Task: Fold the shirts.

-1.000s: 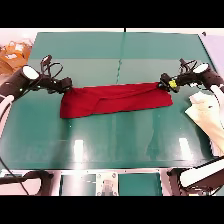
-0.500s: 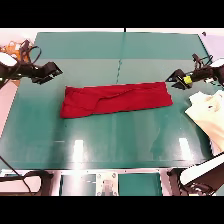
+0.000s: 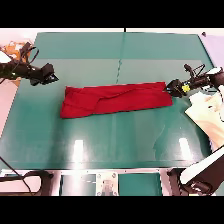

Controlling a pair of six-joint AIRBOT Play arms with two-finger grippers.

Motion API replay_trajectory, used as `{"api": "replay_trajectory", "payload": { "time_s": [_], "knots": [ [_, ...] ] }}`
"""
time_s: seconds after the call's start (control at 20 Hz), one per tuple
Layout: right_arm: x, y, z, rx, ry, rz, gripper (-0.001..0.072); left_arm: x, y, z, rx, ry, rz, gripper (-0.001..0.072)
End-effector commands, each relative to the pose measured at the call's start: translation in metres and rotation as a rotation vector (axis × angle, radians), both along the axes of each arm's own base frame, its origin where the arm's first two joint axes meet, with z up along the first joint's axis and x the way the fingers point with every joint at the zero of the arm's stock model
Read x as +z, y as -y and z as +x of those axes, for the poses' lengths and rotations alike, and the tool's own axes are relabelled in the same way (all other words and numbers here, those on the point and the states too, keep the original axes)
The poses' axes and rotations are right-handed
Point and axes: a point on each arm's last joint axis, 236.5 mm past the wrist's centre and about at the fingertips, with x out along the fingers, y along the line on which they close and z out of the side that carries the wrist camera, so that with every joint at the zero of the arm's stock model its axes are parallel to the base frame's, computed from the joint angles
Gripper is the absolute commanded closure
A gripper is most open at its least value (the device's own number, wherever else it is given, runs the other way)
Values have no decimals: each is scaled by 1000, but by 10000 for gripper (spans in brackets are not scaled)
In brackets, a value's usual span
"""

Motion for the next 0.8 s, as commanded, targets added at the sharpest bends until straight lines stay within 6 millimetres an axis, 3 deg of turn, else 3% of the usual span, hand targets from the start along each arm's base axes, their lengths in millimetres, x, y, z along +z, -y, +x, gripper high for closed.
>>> {"api": "replay_trajectory", "payload": {
  "time_s": [0.0, 0.1, 0.2, 0.3, 0.45, 0.6, 0.75],
  "knots": [
    [-23, -14, -5, 42, -38, 20, 107, 2, 21, -2, -46, 7, -9, 682],
    [-25, -24, 3, 41, -17, 23, 472, 2, 49, 0, -101, 37, 1, 682],
    [-18, -31, 11, 45, 5, 31, 690, 1, 82, 4, -146, 73, 4, 682],
    [1, -34, 9, 65, -6, 53, 693, -8, 115, 3, -196, 84, 5, 682],
    [55, -38, 0, 104, 4, 62, 693, -42, 168, -7, -282, 43, -1, 682],
    [130, -50, -12, 120, 90, 27, 693, -72, 238, -17, -319, 28, -74, 682],
    [209, -83, -41, 177, 176, 38, 692, -87, 302, -22, -302, 80, -137, 682]
  ]
}}
